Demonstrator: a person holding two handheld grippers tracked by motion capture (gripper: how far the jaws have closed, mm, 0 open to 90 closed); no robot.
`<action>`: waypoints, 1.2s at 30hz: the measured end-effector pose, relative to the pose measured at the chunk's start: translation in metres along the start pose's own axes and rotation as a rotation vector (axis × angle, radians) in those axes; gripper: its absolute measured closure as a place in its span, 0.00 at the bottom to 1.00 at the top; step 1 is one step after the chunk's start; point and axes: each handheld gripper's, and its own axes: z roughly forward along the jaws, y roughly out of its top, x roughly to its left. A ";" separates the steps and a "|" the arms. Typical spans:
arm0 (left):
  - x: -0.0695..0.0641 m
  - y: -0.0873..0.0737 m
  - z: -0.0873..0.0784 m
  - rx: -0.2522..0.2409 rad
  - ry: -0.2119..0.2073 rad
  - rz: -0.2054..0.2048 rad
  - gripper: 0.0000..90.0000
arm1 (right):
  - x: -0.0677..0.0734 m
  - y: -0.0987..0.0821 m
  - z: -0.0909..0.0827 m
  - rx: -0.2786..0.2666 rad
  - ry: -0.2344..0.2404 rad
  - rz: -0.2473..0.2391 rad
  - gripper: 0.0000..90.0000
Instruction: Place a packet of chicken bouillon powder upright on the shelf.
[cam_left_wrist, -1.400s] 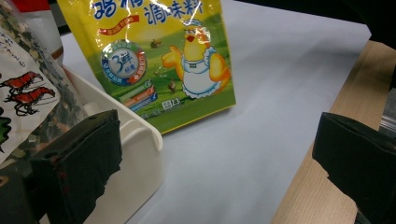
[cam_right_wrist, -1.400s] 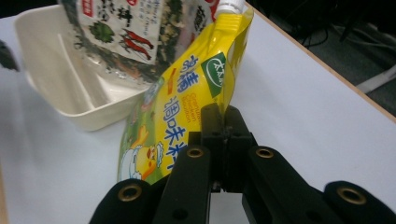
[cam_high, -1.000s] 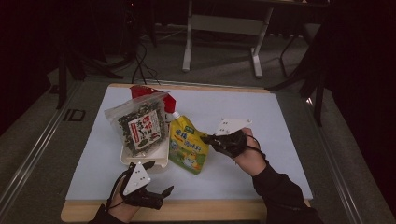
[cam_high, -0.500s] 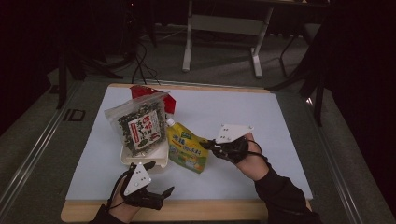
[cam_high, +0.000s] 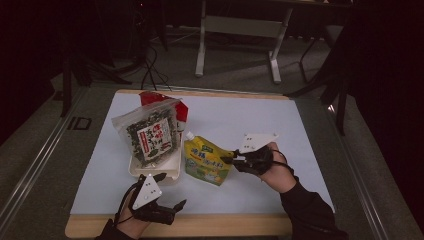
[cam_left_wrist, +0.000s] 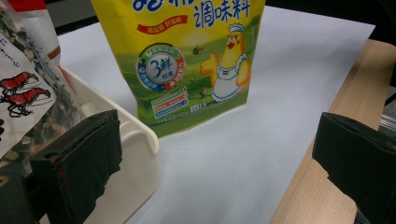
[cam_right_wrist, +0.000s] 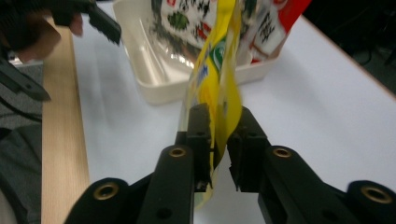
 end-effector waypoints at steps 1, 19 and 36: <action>0.000 0.000 0.000 0.000 -0.001 0.000 0.03 | 0.000 -0.002 0.002 0.016 -0.004 0.001 0.89; -0.002 -0.003 0.004 0.009 -0.022 -0.008 0.03 | -0.008 -0.002 0.018 0.053 0.003 0.045 1.00; -0.005 -0.004 0.007 0.023 -0.041 -0.001 0.03 | -0.007 0.031 -0.012 -0.038 -0.032 -0.009 1.00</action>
